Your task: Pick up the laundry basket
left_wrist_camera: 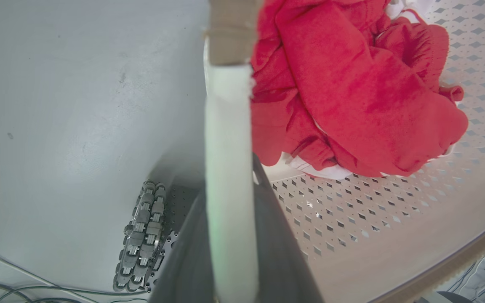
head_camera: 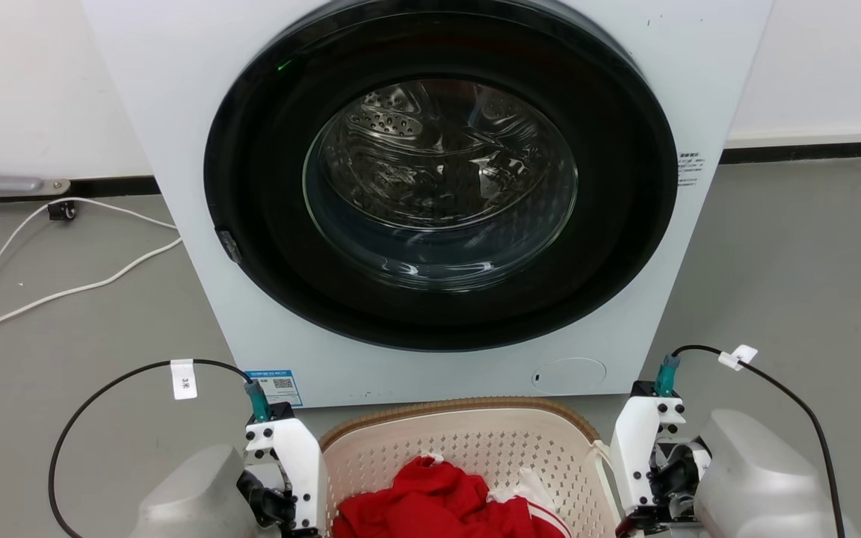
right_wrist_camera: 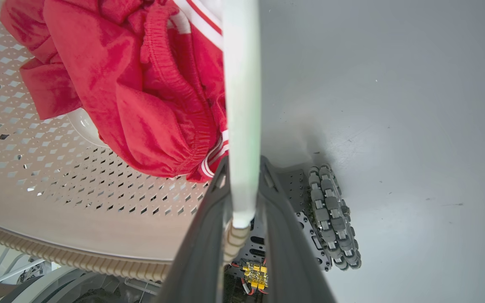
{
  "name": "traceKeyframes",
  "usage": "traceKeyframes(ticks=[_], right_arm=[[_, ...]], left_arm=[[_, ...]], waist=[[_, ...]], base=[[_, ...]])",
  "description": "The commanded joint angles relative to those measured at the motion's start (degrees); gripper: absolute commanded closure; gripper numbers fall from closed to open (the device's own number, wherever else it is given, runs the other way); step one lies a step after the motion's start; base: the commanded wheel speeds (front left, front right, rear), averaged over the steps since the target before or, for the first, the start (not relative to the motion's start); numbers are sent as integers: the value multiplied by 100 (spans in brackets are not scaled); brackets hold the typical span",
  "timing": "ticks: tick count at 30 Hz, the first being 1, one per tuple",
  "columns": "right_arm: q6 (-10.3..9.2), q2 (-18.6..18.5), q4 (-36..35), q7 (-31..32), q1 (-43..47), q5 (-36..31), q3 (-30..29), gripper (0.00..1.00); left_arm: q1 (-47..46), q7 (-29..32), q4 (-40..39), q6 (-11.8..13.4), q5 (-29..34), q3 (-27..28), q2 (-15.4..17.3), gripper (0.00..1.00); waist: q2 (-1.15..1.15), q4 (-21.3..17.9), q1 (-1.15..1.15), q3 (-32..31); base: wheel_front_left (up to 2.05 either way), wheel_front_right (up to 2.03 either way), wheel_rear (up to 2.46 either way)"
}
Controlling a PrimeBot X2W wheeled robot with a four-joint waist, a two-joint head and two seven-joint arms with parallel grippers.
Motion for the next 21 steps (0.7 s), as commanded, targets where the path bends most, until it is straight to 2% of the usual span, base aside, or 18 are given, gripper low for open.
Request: traceKeyframes(ticks=[1, 21], right_arm=[[20, 150, -58, -30, 23, -3, -24, 100], [20, 149, -58, 136, 44, -126, -116, 100]], left_arm=[[58, -7, -98, -76, -90, 26, -210, 100], [87, 69, -32, -76, -147, 18, -224, 100]], waist=[[0, 4, 0, -1], [0, -25, 0, -38]], base=[[0, 0, 0], [0, 0, 0]])
